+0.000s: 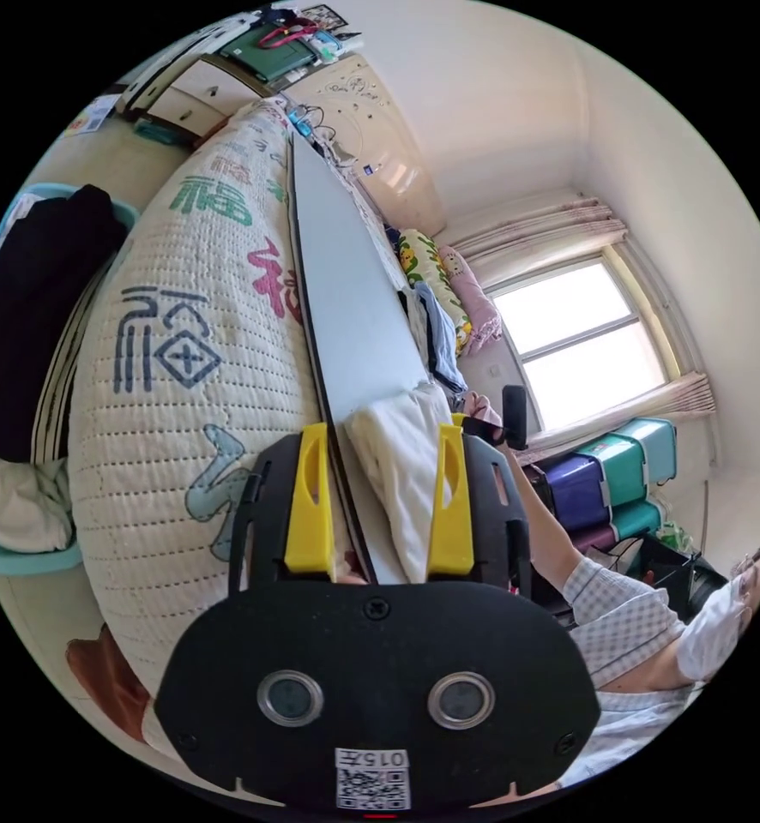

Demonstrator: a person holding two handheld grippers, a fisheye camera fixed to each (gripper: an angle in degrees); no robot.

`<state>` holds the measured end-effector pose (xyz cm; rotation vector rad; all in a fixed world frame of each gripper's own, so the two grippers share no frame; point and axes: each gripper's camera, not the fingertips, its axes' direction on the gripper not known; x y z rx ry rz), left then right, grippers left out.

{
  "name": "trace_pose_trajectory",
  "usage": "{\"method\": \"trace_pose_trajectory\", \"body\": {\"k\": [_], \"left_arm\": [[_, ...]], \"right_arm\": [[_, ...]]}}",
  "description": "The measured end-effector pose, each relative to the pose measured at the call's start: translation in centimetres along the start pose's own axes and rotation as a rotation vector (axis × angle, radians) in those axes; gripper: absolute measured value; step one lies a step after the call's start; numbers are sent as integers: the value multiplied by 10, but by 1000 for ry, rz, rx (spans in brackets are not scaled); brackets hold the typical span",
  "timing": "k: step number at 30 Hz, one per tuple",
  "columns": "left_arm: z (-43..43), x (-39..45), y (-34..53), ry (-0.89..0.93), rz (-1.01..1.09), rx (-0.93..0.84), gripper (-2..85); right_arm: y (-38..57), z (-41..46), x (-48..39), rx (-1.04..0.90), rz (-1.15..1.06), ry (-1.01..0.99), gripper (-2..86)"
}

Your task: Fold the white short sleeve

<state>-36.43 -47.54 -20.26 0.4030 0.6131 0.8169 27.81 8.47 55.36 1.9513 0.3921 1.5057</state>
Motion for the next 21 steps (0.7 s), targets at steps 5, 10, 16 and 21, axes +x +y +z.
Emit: {"method": "trace_pose_trajectory", "body": {"k": [5,10,16,21], "left_arm": [[-7,-5,5,3,22,-57,154],[-13,-2,18,-34,75,-161,129],[-27,-22,50,-10,71,-186,77],[-51,-13,76,17,141,-129,45]], "right_arm": [[-44,31,8,-68,-65,-61,149],[-66,37,23,-66,-61,-105,141],[-89,45,30,-44,-59,-186,100],[-95,9,-3,14,-148,-199,71]]}}
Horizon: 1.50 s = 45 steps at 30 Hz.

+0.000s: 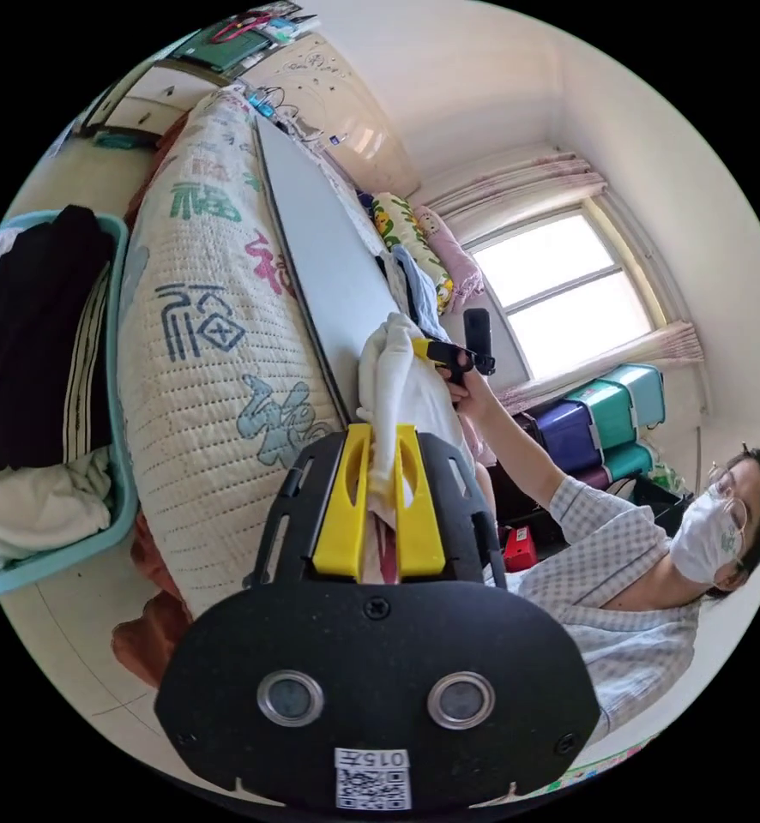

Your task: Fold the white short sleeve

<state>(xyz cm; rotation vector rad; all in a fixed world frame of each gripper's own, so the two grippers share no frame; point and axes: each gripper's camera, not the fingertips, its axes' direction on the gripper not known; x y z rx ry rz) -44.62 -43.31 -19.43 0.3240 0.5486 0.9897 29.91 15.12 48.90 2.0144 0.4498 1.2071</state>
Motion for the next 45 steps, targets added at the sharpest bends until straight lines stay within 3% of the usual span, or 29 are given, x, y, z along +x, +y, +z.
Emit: {"method": "trace_pose_trajectory", "body": {"k": [9,14,20,26,31,38,45], "left_arm": [[-7,168,33,-127,425,68,29],[29,314,60,-261,728,10,25],[87,423,96,-304,922,-8,23],[140,454,133,-140,981,7,22],[181,448,174,39,1033,-8,20],[212,414,244,362,1145,-61,18],[219,365,273,499,1144,-102,15]], "right_arm": [[84,-204,-160,323,-311,-17,61],[175,-329,-229,538,-390,-19,59],[266,-456,-316,707,-473,109,59],[353,-542,-396,806,-511,258,59],[433,-565,-450,904,-496,369,59],[540,-534,-555,1000,-562,576,60],[551,-499,-571,1041,-463,532,60]]}}
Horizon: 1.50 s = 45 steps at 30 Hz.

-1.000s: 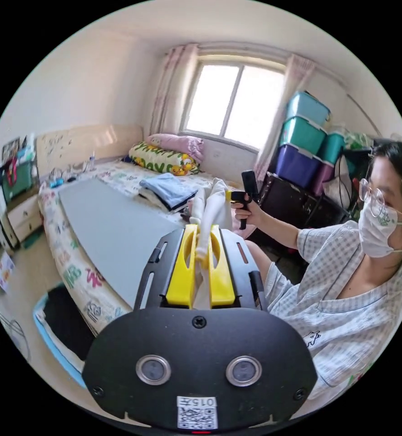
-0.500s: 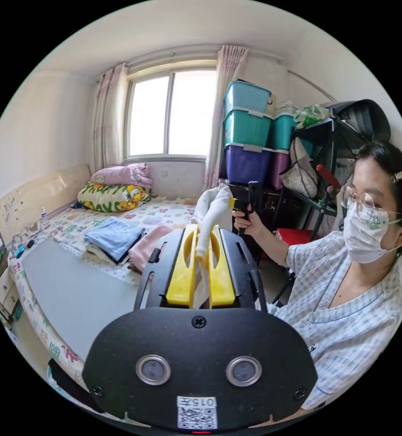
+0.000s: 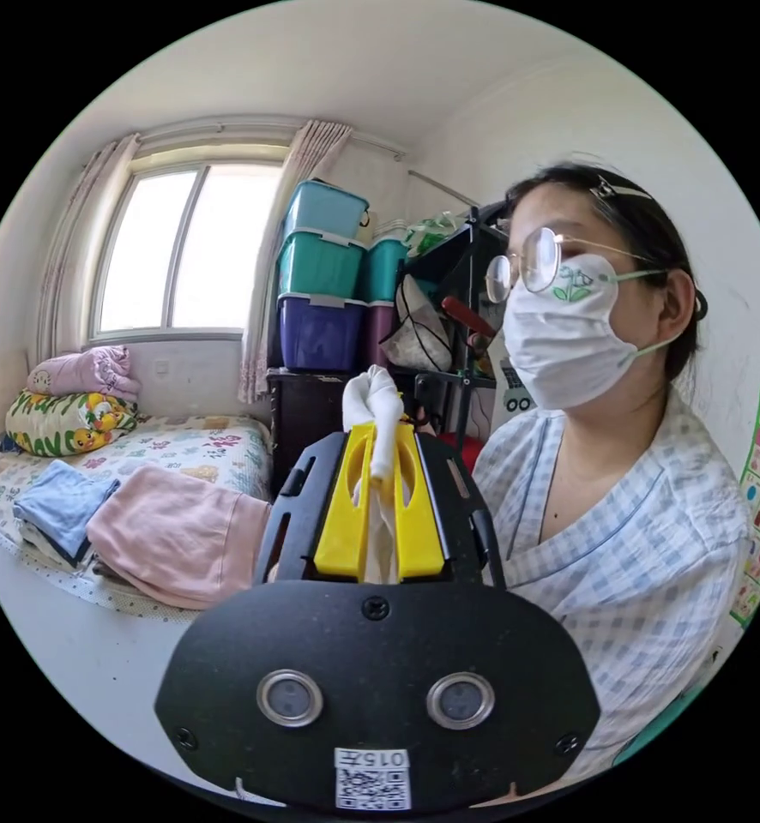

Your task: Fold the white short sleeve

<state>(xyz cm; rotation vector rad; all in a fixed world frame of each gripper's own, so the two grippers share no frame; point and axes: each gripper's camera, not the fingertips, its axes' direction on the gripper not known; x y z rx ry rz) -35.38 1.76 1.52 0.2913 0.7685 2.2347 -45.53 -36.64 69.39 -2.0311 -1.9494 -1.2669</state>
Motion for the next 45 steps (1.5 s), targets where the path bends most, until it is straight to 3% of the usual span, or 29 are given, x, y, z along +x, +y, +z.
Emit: {"method": "trace_pose_trajectory", "body": {"k": [9,21,27,30,32,34,36,38,40,45], "left_arm": [[-22,-11,28,-97,-3,3,12],[2,-117,22,-136,-67,6,15],[36,-265,5,-225,-236,13,19],[67,-376,29,-357,-374,-8,22],[103,-467,72,-534,-534,-116,26],[122,-519,113,-667,-707,-251,25],[119,-540,140,-706,-783,-247,22],[103,-541,151,-650,-754,-126,19],[97,-541,150,-633,-729,-103,14],[122,-550,132,-580,-614,-140,9]], "right_arm": [[-11,58,22,33,24,-69,60],[-32,107,91,-5,48,32,60],[-67,181,220,-168,121,188,61],[-51,262,331,-352,219,341,65],[0,324,433,-539,403,507,59],[33,340,478,-634,504,687,17],[41,339,480,-591,458,746,6],[47,339,461,-519,307,654,0],[55,342,458,-444,300,604,-2],[99,345,503,-113,533,252,-5]]}}
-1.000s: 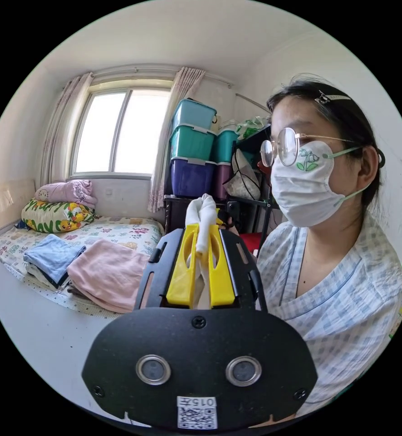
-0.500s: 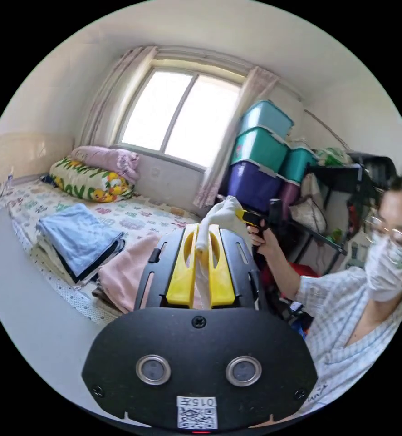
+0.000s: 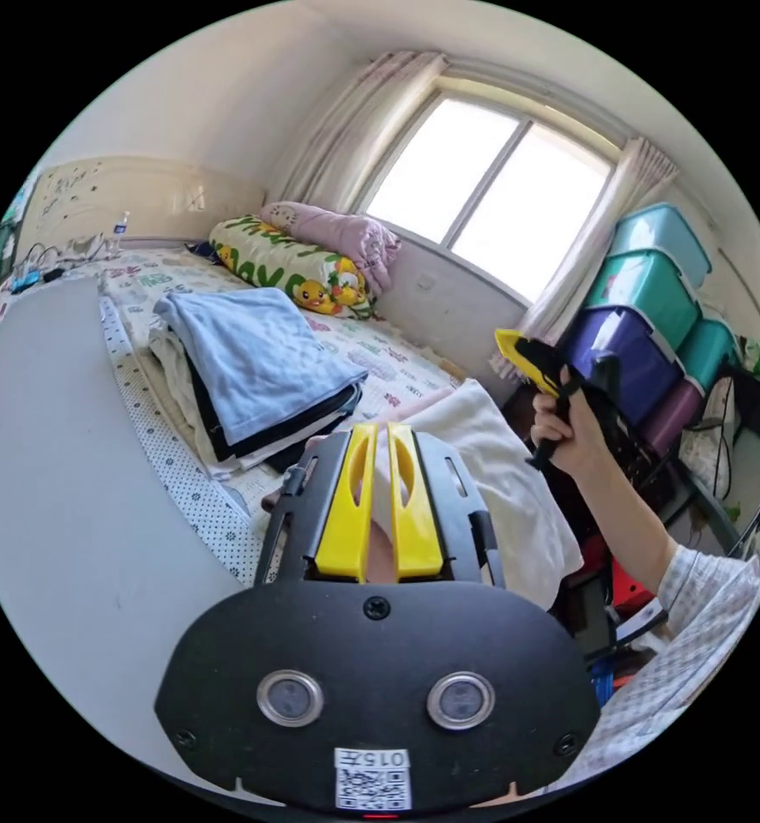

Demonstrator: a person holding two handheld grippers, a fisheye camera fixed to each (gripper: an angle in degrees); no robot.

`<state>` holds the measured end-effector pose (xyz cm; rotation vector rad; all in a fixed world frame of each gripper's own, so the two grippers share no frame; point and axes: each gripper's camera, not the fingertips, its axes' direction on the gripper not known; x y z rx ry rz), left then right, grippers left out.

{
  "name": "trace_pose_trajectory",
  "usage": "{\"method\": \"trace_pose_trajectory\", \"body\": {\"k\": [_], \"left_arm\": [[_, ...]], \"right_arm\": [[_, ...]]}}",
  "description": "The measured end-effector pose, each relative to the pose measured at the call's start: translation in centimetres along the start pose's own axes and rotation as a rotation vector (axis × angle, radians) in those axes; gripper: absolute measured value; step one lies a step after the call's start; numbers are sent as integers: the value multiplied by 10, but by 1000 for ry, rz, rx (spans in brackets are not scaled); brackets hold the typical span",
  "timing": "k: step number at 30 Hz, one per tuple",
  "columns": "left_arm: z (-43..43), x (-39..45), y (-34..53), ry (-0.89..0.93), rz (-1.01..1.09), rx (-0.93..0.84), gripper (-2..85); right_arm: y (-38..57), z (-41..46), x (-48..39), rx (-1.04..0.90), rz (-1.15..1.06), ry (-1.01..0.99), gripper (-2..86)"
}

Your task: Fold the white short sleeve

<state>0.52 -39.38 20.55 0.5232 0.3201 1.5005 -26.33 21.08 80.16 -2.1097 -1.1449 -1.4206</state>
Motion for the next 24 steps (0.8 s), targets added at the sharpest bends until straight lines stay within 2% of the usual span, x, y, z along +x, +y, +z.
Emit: {"method": "trace_pose_trajectory", "body": {"k": [1,3,4,5,7,10,14,17,21,24], "left_arm": [[15,2,-5,-30,32,-60,9],[30,-3,-12,-101,49,-107,11],[30,-13,-16,-105,34,-81,16],[26,-28,-21,-115,-16,-28,29],[21,-58,-30,-179,-115,40,63],[36,-112,-47,-226,-253,33,111],[69,-161,-66,-188,-398,39,122],[88,-174,-74,-180,-460,107,123],[116,-178,-85,-217,-471,75,123],[125,-169,-89,-286,-480,68,86]], "right_arm": [[7,12,27,27,56,-82,-5],[26,29,72,21,108,-120,-5],[45,35,106,9,180,-142,-5],[65,27,133,73,206,-261,-5],[86,-1,150,191,184,-334,-5],[103,-20,157,195,137,-303,-5],[123,-41,173,211,113,-339,-5],[137,-53,181,218,99,-346,-5],[151,-65,187,224,85,-342,-6],[162,-74,194,231,83,-350,-5]]}}
